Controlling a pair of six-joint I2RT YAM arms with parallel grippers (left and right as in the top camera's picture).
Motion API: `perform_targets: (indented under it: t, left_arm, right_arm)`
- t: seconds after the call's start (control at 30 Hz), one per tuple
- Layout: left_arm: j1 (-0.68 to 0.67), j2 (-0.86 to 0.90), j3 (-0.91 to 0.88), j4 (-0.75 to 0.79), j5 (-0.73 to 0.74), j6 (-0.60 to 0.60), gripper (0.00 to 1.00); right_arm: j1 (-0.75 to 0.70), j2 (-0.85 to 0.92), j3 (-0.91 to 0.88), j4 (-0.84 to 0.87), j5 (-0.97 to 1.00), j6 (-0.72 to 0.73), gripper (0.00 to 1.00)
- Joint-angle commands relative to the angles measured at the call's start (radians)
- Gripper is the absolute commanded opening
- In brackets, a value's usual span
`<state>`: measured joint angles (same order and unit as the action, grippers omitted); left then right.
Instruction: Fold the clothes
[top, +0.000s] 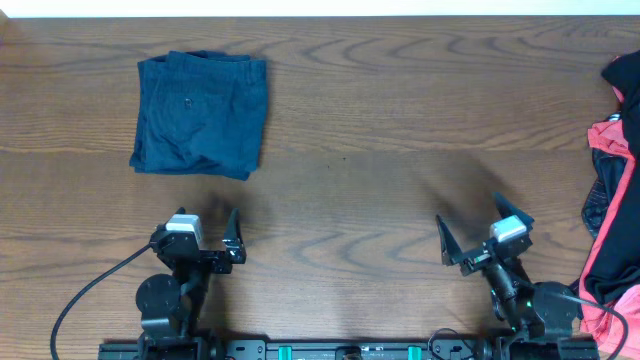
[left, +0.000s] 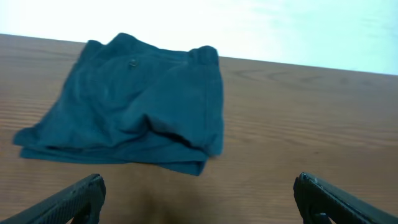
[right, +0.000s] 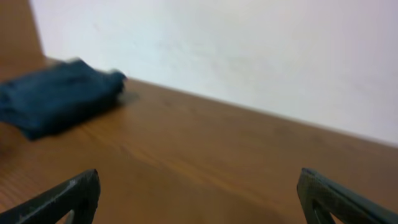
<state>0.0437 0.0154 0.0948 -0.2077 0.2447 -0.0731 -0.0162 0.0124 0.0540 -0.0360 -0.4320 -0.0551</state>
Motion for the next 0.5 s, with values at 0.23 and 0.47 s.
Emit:
perform_targets:
  t: [0.23,0.47]
  left_arm:
    - [-0.004,0.140,0.292,-0.021,0.103,-0.041,0.98]
    - [-0.004,0.618,0.713,-0.334,0.172,-0.094,0.98]
  right_arm:
    - [0.008,0.134,0.243,-0.022,-0.019,0.196,0.99]
    - [0.008,0.593,0.561,-0.277,-0.009,0.174,0.99]
